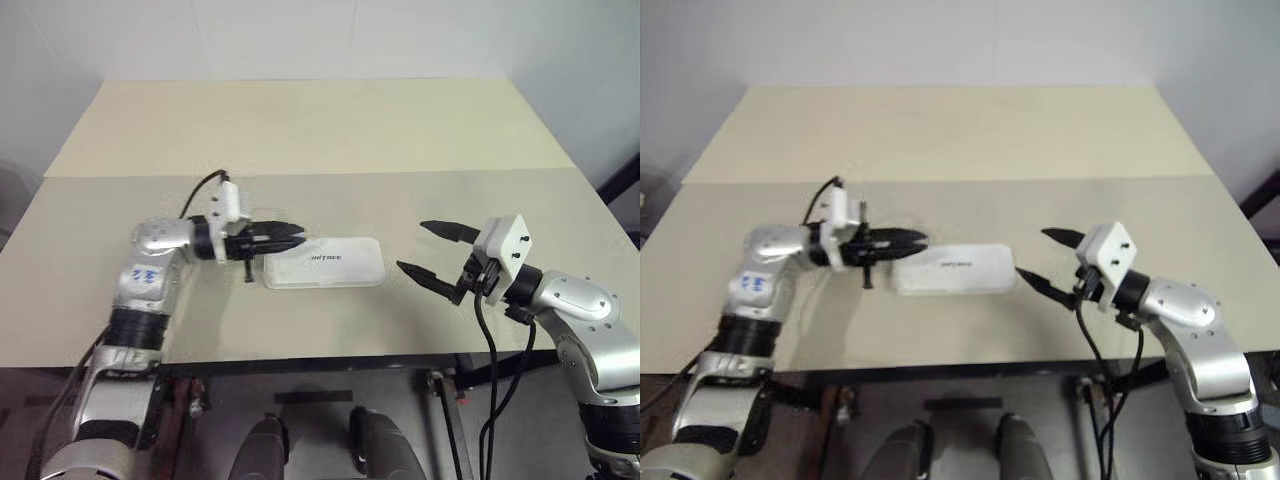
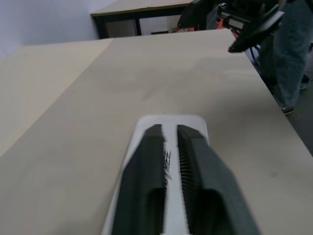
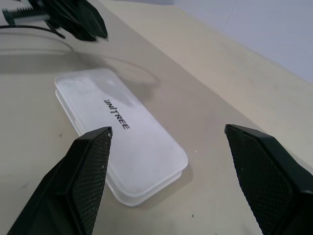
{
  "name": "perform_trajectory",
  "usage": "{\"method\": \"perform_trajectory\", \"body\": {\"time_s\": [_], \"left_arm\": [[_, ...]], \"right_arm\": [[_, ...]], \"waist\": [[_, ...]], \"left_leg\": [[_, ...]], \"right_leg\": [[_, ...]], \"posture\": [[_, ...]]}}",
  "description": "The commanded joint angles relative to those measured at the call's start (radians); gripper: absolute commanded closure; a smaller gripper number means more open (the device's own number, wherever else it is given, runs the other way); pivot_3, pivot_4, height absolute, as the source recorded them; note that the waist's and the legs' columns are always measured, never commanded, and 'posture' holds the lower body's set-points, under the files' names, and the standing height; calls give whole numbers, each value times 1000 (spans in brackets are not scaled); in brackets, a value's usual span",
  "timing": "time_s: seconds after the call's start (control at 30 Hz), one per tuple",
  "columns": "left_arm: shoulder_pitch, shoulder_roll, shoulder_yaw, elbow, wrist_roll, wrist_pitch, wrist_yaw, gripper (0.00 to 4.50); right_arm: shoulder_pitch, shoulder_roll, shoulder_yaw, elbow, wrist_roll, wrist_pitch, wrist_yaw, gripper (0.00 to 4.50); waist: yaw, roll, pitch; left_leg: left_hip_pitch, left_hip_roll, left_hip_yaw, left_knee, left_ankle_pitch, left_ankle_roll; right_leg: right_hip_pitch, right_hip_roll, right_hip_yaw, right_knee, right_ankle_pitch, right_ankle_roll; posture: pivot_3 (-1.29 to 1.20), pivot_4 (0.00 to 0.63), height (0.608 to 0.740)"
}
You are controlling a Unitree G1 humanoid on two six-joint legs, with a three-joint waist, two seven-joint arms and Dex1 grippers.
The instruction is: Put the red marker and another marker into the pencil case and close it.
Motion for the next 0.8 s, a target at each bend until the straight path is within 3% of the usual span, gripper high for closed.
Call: {"method": "perform_trajectory", "body": {"time_s": [0.03, 0.13, 0.23, 0.3, 0.47, 0.8], "left_arm": [[59, 47, 56, -82, -56, 9, -14, 2585], [129, 86, 106, -131, -90, 25, 2, 1689], [186, 108, 135, -175, -95, 26, 31, 501], [224, 119, 157, -202, -105, 33, 42, 43], [280, 127, 197, -233, -114, 31, 85, 43], [258, 130, 157, -214, -84, 17, 99, 43]], "right_arm": [[-15, -15, -24, 4, 15, -21, 26, 597], [-21, -14, -24, 23, 9, -35, 39, 597], [-27, -17, -26, 43, 9, -47, 57, 597], [-28, -25, -19, 55, -2, -60, 72, 597], [-48, -26, -4, 90, -27, -95, 95, 597], [-62, -41, -18, 167, -38, -166, 153, 597]], "waist": [[1, 0, 0], [1, 0, 0], [1, 0, 0], [1, 0, 0], [4, 0, 0], [6, 0, 0]], "left_leg": [[0, 0, 0, 0, 0, 0], [0, 0, 0, 0, 0, 0], [0, 0, 0, 0, 0, 0], [0, 0, 0, 0, 0, 0], [0, 0, 0, 0, 0, 0], [0, 0, 0, -1, 0, 0]], "right_leg": [[0, 0, 0, 0, 0, 0], [0, 0, 0, 0, 0, 0], [0, -1, 0, 0, 0, 0], [0, -1, 0, 0, 0, 0], [0, -1, -1, -1, 0, -1], [0, -1, -1, -1, 0, -1]], "posture": [[0, 150, 740], [0, 150, 740], [0, 150, 740], [0, 150, 740], [0, 150, 740], [0, 150, 740]]}}
